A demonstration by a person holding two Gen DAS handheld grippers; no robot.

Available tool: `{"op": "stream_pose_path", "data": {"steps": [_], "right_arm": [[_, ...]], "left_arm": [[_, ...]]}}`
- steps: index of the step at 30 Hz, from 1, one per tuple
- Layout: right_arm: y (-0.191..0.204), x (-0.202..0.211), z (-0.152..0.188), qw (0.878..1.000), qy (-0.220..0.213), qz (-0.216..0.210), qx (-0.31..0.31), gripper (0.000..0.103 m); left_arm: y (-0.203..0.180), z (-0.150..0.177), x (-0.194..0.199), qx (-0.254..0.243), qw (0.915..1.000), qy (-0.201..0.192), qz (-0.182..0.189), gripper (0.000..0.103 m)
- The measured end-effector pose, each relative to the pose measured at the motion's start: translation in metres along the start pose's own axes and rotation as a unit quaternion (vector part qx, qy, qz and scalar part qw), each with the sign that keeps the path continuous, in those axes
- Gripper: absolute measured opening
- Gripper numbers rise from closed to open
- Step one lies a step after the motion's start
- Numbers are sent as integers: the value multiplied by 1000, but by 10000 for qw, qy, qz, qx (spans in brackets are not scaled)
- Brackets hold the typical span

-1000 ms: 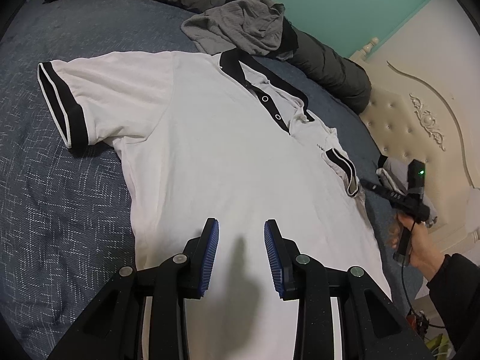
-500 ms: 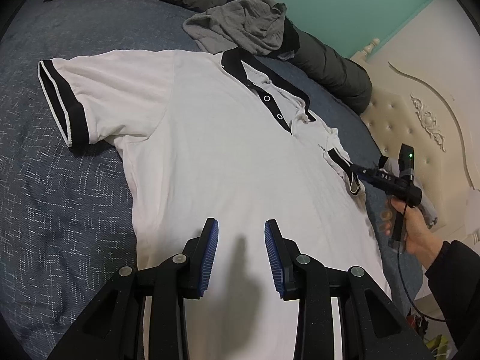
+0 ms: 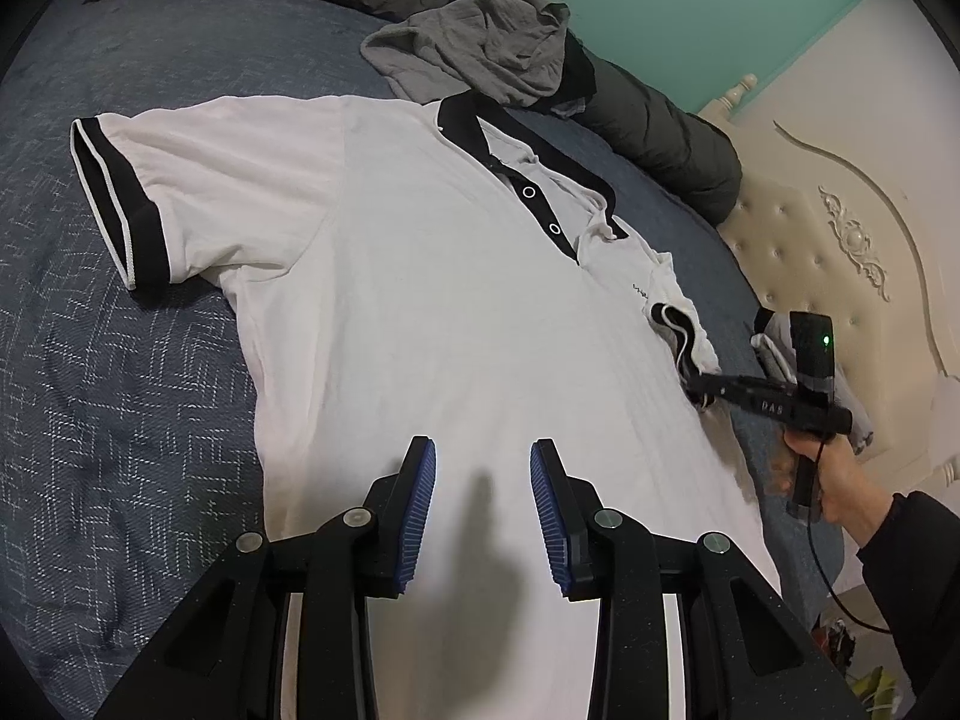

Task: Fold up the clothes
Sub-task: 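Lower the folded sleeve onto the shirt and open the right tool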

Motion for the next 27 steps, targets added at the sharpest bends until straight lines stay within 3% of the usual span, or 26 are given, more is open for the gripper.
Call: {"op": "stream_pose_path", "data": {"steps": [3, 8, 13, 20, 27], "right_arm": [[-3, 12, 1, 9998, -106, 91, -137, 13], [-10, 51, -13, 9933, -992, -286, -511, 15], [-24, 66, -34, 9822, -1604, -279, -940, 16], [-41, 21, -46, 9825, -1254, -97, -1377, 16], [-5, -8, -29, 9950, -591, -409, -690, 16]], "left_arm": [[1, -1, 0, 16, 10000, -12, 2, 36], [1, -1, 0, 19, 10000, -16, -3, 37], [1, -1, -1, 16, 10000, -16, -14, 37], [2, 0, -2, 21, 10000, 4, -22, 39], [2, -1, -1, 32, 10000, 1, 6, 40]]}}
Point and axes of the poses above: each gripper's, at about its wrist camera, not at the fingertips, and x roughly against the way its jaws point, y to its left, z to its underside, the point moved 7 cm from there along -x, roughly the way its jaws point, and after that the axes turned 8 degrees about -z, right-handed, at the moved point
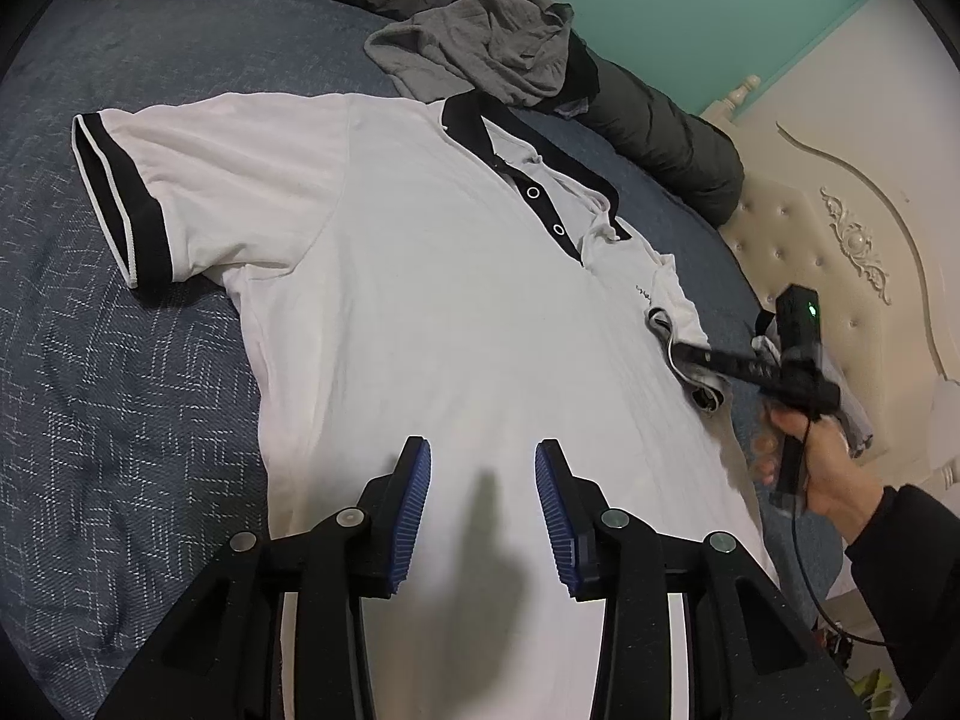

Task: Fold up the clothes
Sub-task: 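Lower the folded sleeve onto the shirt and open the right tool, then lift the right tool away from the folded sleeve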

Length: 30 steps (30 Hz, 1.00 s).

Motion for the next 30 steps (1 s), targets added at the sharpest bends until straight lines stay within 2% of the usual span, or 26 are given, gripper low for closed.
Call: {"op": "stream_pose_path", "data": {"steps": [1, 7, 8, 9, 10, 12, 15, 16, 19, 22, 27, 30], "right_arm": [[7, 0, 5, 9998, 72, -73, 148, 16], [-4, 33, -14, 9983, -581, 83, -62, 17], [-7, 36, -19, 9977, -664, 118, -105, 18], [-9, 37, -23, 9974, -689, 188, -107, 27], [-8, 34, -27, 9974, -685, 228, -86, 31], [-5, 25, -34, 9977, -656, 123, -73, 31], [-2, -1, -32, 9991, -309, 261, -105, 31], [1, -12, -28, 9996, -156, 187, -139, 31], [14, -26, -22, 9998, -56, 172, 84, 34], [18, -16, -25, 9994, -338, 18, 53, 34], [0, 22, -32, 9948, -944, 207, -331, 35], [-20, 47, -23, 9910, -1138, 417, -568, 35]], "left_arm": [[0, 0, 0, 4, 10000, -3, -1, 40], [-1, 0, 0, 0, 10000, -11, -8, 40], [-1, 0, 0, -16, 10000, -13, -12, 40], [-1, 0, 0, -23, 10000, -13, -15, 40], [-1, 0, 0, -21, 10000, -8, -17, 40], [-1, 0, -1, -16, 10000, 1, -21, 41], [0, 1, -2, -10, 10000, 13, -29, 41], [0, 1, -2, -9, 10000, 13, -26, 41], [1, 1, -1, 1, 10000, 11, -20, 41], [2, 1, 0, 19, 10000, 1, -18, 41], [3, -1, 3, 33, 10000, -35, -7, 41], [2, -2, 3, 33, 10000, -35, 4, 41]]}}
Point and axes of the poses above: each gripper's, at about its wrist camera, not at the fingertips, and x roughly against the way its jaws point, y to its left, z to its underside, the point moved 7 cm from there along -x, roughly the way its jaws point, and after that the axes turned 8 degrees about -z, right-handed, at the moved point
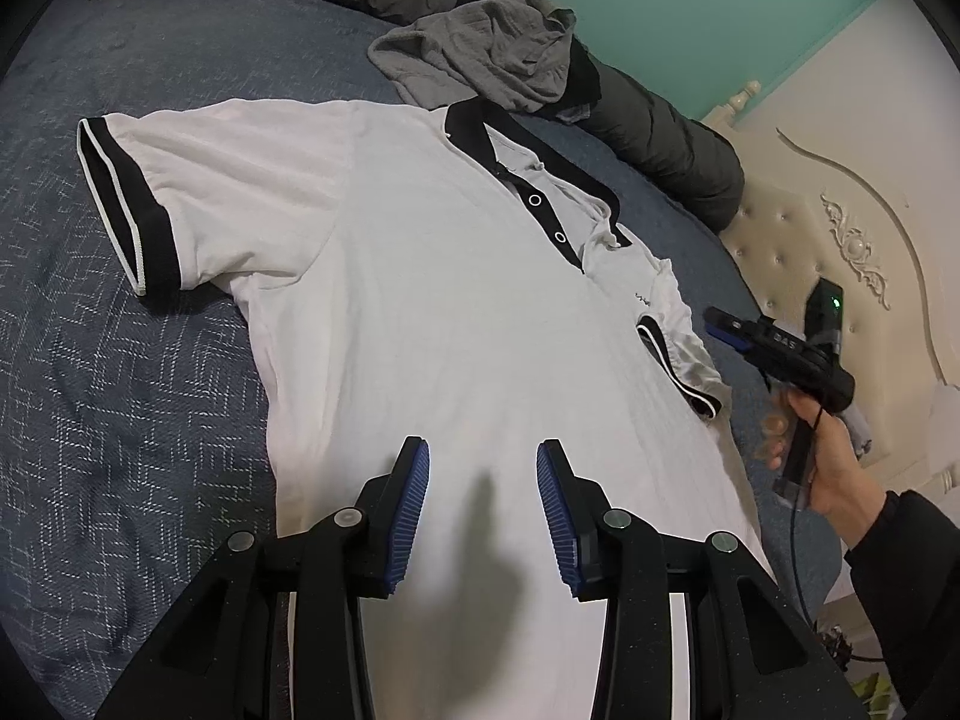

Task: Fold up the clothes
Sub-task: 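Lift the right tool away from the folded sleeve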

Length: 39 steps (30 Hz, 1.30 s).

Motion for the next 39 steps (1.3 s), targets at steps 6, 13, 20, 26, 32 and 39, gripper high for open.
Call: {"op": "stream_pose_path", "data": {"steps": [6, 13, 20, 26, 32, 39], "right_arm": [[-58, 32, 27, 9964, -41, 406, -742, 45], [-72, 33, 57, 9920, 18, -175, -1251, 37], [-74, 29, 74, 9937, 188, 227, -1079, 14], [-73, 31, 76, 9943, 277, 253, -994, 14], [-72, 43, 67, 9951, 109, 254, -947, 14], [-76, 53, 2, 9959, -323, 456, -718, 21]], "left_arm": [[-1, 1, -2, -10, 10000, 23, -8, 41], [-1, 2, -3, -21, 10000, 50, -17, 41], [-1, 1, -4, -24, 10000, 52, -18, 41], [-1, 1, -5, -20, 10000, 60, -10, 41], [-2, 1, -6, -34, 10000, 55, -9, 41], [-1, 3, -8, -36, 9999, 87, -44, 41]]}}
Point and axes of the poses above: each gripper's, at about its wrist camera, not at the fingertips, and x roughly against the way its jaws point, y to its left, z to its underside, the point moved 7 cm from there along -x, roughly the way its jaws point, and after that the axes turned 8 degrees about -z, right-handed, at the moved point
